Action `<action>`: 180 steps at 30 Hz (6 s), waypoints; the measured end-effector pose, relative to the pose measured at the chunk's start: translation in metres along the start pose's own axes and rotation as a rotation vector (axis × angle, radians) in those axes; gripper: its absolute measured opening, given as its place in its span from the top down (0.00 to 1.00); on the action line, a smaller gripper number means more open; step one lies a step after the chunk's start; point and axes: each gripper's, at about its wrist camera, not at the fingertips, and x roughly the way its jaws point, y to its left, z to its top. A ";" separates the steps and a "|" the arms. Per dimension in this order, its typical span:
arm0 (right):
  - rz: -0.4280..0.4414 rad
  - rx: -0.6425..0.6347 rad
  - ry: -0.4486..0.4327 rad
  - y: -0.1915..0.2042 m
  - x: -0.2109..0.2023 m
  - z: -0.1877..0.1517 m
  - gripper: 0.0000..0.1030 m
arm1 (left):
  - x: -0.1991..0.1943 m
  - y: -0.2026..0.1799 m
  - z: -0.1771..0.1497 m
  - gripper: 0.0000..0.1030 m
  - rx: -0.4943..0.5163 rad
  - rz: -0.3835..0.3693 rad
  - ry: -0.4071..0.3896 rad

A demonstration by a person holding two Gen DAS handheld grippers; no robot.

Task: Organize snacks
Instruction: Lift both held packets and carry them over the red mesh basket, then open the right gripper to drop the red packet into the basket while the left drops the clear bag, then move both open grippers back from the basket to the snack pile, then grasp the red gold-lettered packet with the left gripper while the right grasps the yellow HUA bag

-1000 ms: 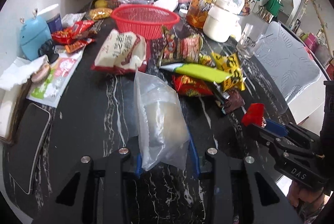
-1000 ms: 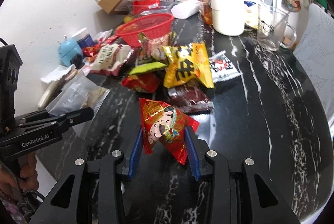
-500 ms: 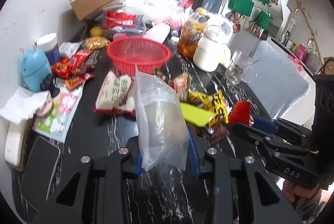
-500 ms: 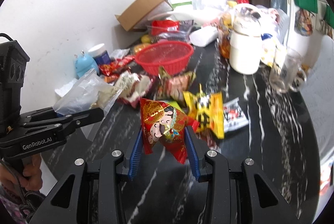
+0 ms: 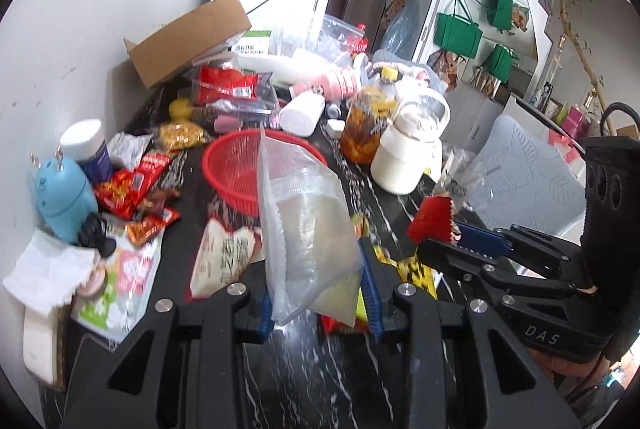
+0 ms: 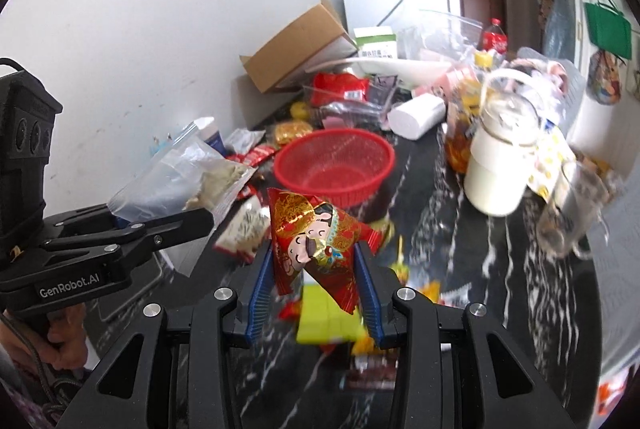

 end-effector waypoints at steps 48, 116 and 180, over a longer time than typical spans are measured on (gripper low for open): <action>0.000 -0.075 0.156 -0.065 0.193 0.131 0.62 | 0.188 0.071 0.122 0.67 -0.040 0.184 0.128; -0.179 -0.106 -0.138 -0.021 -0.031 0.091 0.33 | -0.001 -0.048 0.087 0.38 0.157 0.183 -0.100; -0.141 0.194 0.270 -0.062 0.050 -0.111 0.30 | 0.090 -0.033 -0.074 0.38 0.068 -0.034 0.333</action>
